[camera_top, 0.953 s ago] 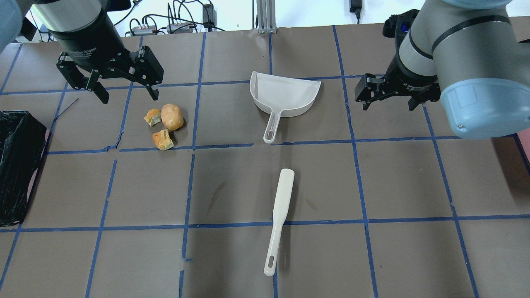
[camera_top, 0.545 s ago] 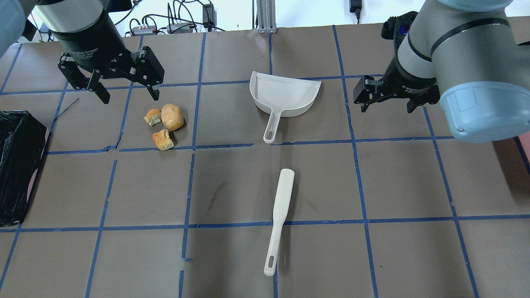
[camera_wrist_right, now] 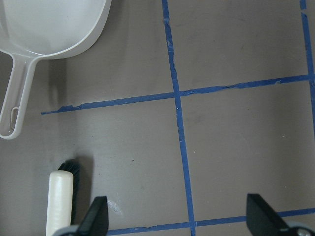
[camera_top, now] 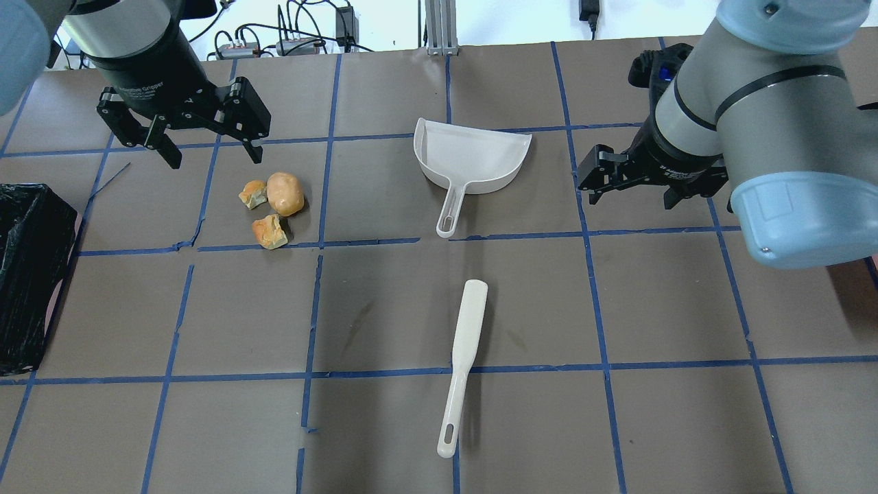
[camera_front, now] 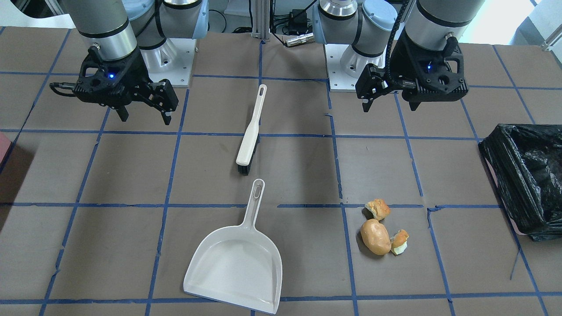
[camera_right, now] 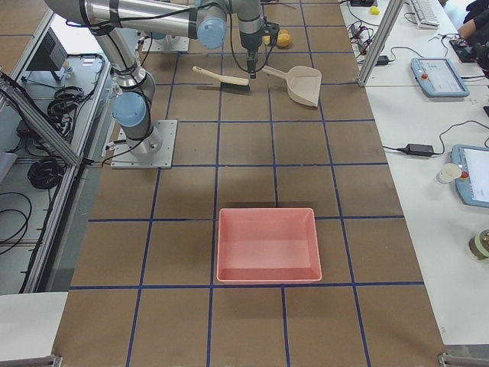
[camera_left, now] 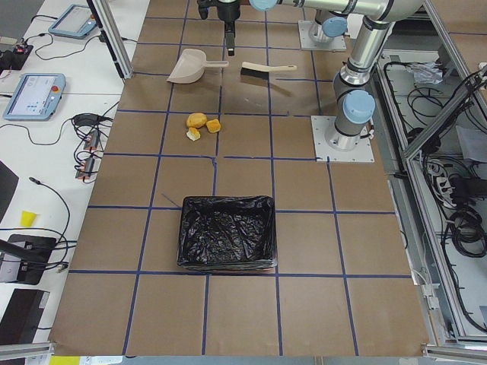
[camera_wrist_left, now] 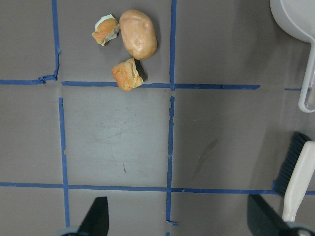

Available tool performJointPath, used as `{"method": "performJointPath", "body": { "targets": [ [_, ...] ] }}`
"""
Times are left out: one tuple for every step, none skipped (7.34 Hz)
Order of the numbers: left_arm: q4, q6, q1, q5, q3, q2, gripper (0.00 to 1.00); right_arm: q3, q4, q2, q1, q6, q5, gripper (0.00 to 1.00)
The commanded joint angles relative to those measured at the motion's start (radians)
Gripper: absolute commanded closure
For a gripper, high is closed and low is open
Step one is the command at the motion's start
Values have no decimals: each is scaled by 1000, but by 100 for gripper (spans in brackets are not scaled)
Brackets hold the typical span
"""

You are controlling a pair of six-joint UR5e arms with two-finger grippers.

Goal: Sweep and dump trash in nearest bin
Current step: 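Move the left gripper toward the white dustpan handle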

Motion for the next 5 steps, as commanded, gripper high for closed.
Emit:
{"method": "performJointPath", "body": {
  "targets": [
    [0, -1, 0, 0, -2, -5, 0, -16, -20, 3, -139, -184, 3, 1],
    [1, -13, -4, -10, -12, -13, 0, -15, -17, 10, -206, -251, 6, 1],
    [3, -5, -9, -9, -21, -13, 0, -12, -17, 10, -218, -276, 6, 1],
    [3, -2, -21, -13, -27, -19, 0, -12, -15, 10, -219, -275, 8, 1],
    [21, -7, -55, -29, -31, -40, 0, -10, -15, 10, -219, -275, 9, 1]
  ]
}}
